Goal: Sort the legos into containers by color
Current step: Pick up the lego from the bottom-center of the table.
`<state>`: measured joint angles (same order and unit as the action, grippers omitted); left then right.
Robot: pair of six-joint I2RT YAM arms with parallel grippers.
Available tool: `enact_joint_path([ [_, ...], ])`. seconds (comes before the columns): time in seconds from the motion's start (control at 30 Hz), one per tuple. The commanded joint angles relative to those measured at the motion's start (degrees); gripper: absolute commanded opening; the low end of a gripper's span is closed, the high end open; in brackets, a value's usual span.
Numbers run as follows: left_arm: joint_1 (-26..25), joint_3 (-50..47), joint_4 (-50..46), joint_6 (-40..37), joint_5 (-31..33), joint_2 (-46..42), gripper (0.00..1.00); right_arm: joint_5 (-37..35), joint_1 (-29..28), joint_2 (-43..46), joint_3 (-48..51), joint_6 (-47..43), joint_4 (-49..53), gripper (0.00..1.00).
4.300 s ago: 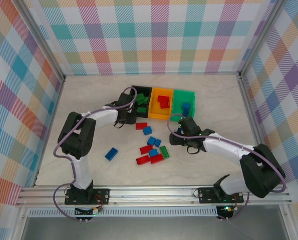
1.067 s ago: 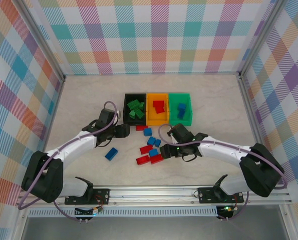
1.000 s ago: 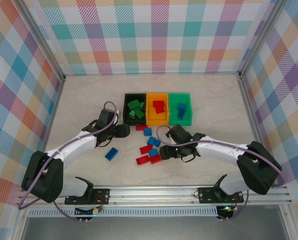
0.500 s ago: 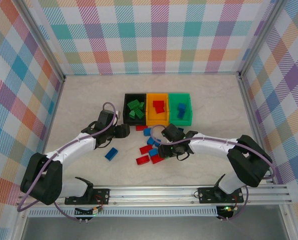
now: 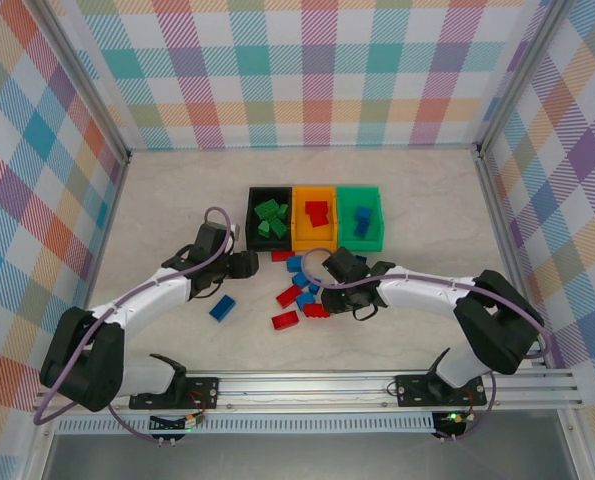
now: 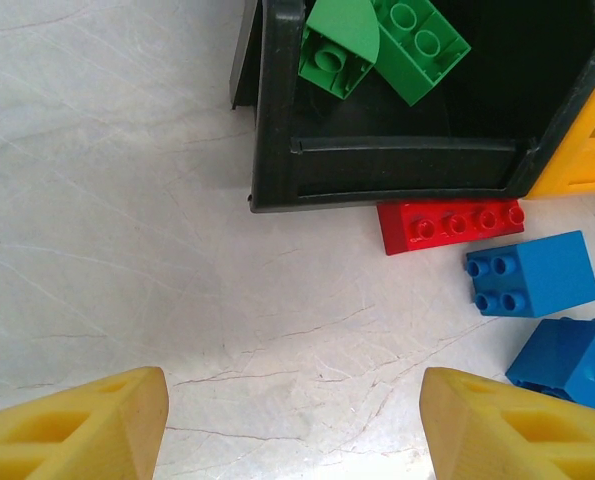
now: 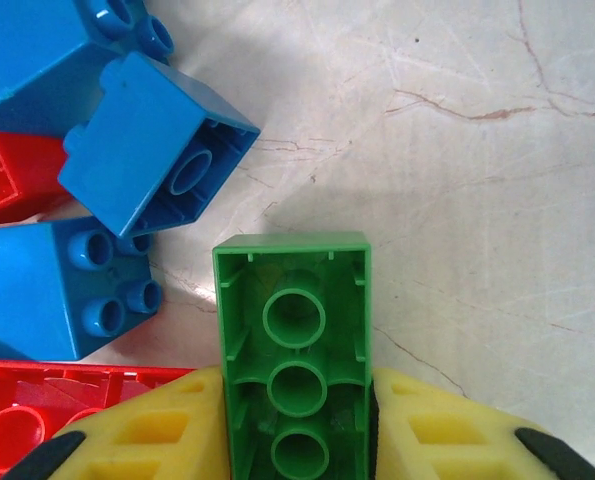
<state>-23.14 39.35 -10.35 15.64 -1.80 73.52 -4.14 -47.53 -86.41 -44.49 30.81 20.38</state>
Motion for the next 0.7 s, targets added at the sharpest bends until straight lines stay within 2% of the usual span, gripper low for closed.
enact_joint_path([
  [0.0, 0.1, -0.9, -0.9, 0.6, 1.3, -2.6, 0.67, -1.8, 0.6, 2.3, -2.1, -1.0, 1.1, 0.34],
  [0.3, 0.1, -3.2, -4.6, 2.3, 3.6, -5.6, 0.67, -2.5, 1.4, 4.4, -9.0, -3.7, -0.5, 0.35],
  [0.5, 0.1, -5.3, -8.0, 3.9, 4.6, -9.2, 0.67, -0.9, 1.5, -1.0, -17.2, -6.6, -1.2, 0.35],
  [0.67, 0.1, -6.8, -10.4, 4.7, 5.3, -13.4, 0.67, -0.2, 1.5, -3.6, -18.9, -7.2, -2.1, 0.36],
])
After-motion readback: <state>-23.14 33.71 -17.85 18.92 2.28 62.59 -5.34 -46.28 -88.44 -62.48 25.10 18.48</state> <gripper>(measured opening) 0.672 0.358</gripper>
